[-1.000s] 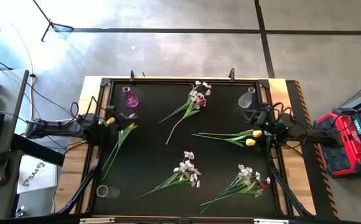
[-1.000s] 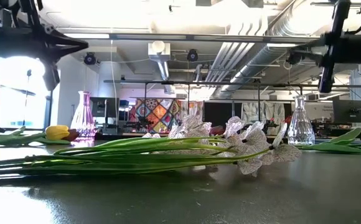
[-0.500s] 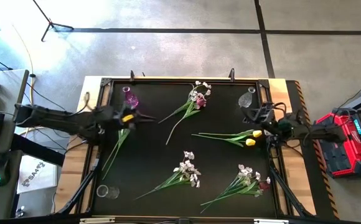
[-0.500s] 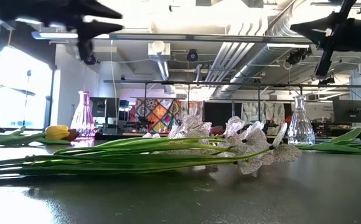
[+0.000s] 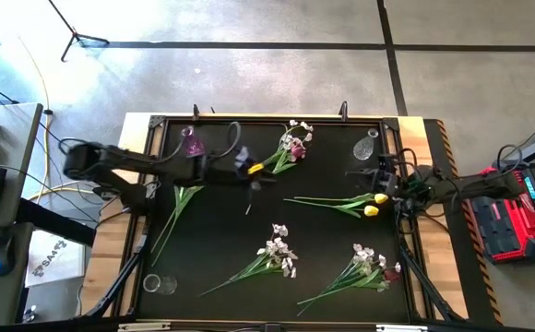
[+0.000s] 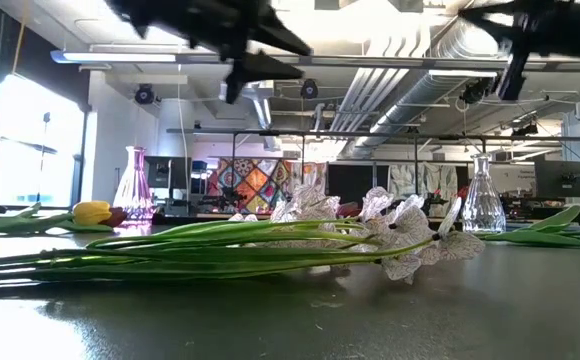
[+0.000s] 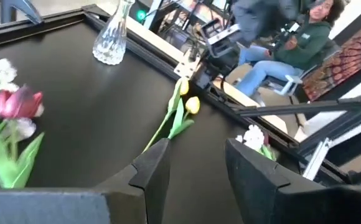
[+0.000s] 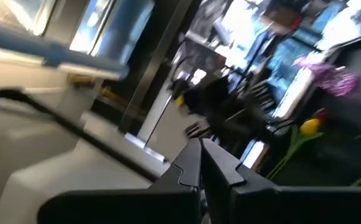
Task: Sort flowers into vase by color
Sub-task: Put the top yellow tulip into the top transparent flower vase
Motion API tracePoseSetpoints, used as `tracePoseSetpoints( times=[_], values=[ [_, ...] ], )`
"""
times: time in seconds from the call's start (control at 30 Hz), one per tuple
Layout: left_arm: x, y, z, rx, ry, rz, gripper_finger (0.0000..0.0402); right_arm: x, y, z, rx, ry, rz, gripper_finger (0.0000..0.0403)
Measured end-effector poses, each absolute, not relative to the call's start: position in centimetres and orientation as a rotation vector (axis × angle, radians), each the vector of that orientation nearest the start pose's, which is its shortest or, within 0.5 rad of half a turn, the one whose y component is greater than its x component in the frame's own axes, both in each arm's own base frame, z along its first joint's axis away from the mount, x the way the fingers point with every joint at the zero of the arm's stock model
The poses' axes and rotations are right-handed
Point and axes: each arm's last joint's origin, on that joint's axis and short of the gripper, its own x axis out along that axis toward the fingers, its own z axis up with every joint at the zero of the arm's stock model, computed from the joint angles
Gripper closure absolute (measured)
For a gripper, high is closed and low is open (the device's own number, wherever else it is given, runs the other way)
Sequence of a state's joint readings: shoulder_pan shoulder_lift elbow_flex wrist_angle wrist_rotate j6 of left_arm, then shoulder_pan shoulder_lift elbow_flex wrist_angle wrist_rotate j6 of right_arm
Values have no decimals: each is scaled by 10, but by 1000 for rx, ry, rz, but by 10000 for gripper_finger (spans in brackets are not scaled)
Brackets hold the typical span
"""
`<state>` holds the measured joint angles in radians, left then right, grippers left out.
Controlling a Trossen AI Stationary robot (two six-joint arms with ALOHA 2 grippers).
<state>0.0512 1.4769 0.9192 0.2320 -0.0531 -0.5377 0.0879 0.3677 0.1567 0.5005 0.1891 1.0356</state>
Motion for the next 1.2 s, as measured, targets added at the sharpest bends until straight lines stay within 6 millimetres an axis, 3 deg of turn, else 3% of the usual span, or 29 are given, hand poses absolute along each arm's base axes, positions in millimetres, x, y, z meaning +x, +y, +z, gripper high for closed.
tracePoseSetpoints(
  times=[0.13, 0.4, 0.63, 1.07, 1.2],
  values=[
    [354, 25, 249, -544, 326, 167, 259, 122, 8, 246, 1011, -193, 114, 402],
    [401, 29, 235, -567, 366, 107, 259, 120, 9, 258, 913, 169, -46, 402],
    [425, 27, 226, -567, 388, 54, 259, 115, 8, 272, 802, 334, -117, 402],
    [449, 27, 216, -525, 448, 22, 259, 133, 10, 246, 759, 616, -239, 402],
    [457, 27, 211, -498, 480, 18, 259, 134, 10, 231, 727, 771, -311, 402]
  ],
)
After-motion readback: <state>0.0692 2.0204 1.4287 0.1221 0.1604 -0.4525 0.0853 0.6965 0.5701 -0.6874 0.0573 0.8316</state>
